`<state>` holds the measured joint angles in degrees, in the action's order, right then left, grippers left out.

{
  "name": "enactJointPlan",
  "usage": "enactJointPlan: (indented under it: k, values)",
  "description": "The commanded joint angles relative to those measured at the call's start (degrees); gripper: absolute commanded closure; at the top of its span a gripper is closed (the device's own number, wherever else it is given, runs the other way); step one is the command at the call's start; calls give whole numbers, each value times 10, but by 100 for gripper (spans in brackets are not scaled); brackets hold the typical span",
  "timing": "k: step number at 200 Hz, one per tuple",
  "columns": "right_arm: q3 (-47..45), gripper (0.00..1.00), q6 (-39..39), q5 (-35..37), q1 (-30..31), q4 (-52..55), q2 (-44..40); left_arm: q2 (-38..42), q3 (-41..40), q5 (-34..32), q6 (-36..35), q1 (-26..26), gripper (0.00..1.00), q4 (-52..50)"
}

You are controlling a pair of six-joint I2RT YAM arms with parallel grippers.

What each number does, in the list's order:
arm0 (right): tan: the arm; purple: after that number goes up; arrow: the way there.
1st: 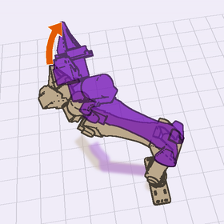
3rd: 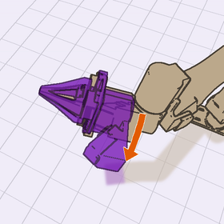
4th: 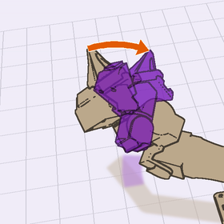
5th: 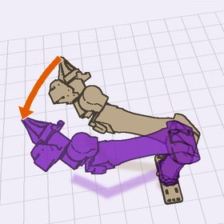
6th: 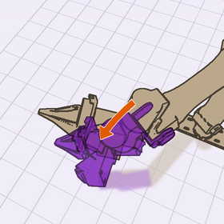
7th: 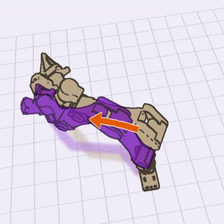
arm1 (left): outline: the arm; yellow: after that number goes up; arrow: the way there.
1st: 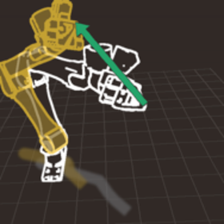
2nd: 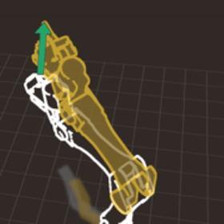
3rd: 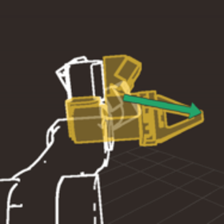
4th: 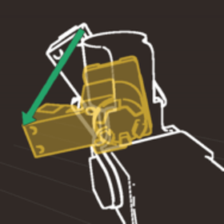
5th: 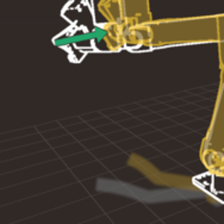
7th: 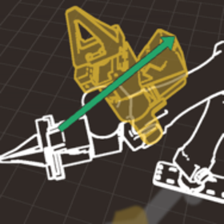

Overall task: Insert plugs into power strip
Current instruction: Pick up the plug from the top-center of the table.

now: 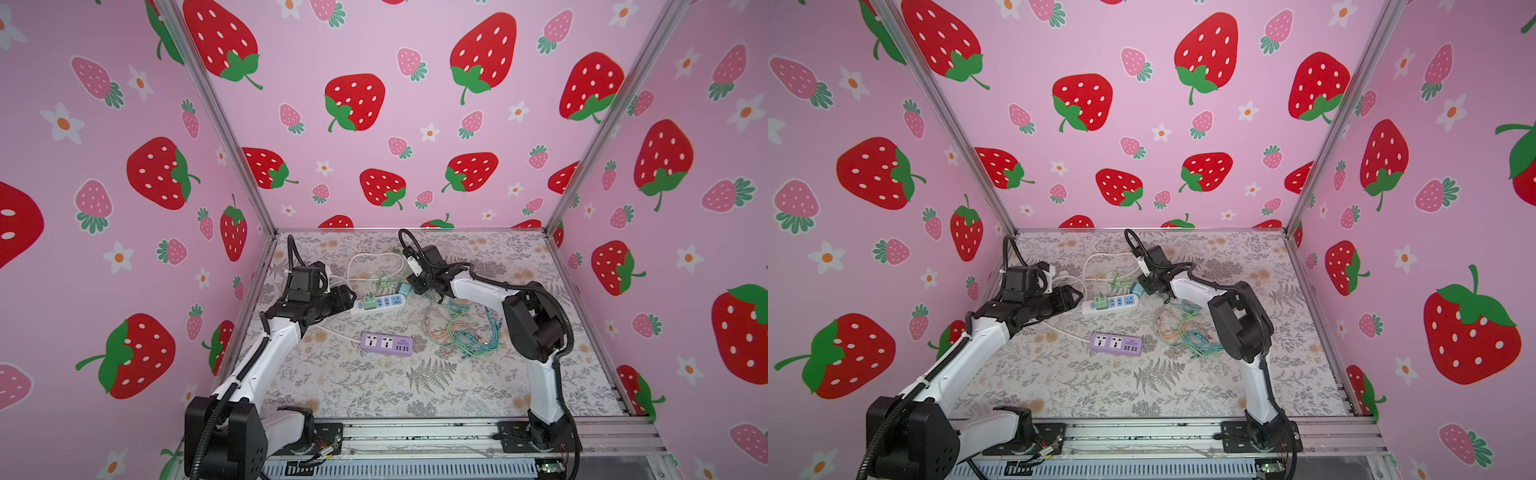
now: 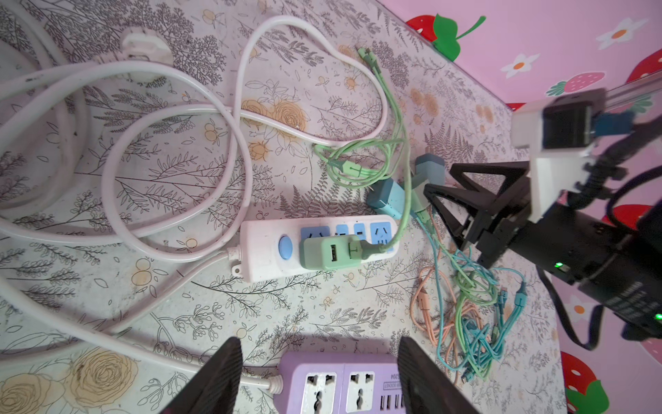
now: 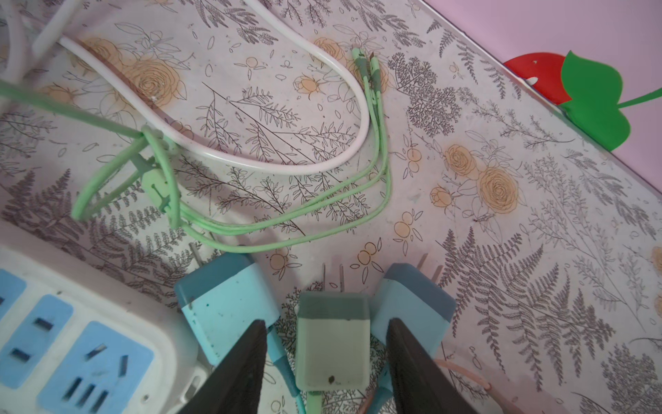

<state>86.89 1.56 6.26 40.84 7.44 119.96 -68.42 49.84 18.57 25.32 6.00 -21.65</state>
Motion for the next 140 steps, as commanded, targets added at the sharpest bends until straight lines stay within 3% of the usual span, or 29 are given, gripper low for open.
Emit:
enactJointPlan:
  k: [1, 140]
  values:
    - [14, 43, -14, -26, -11, 26, 9, 19, 28, 41, 13, -8, 29, -21]
    - [21, 45, -18, -52, -18, 38, 47, 40, 13, 76, 7, -24, 29, -12]
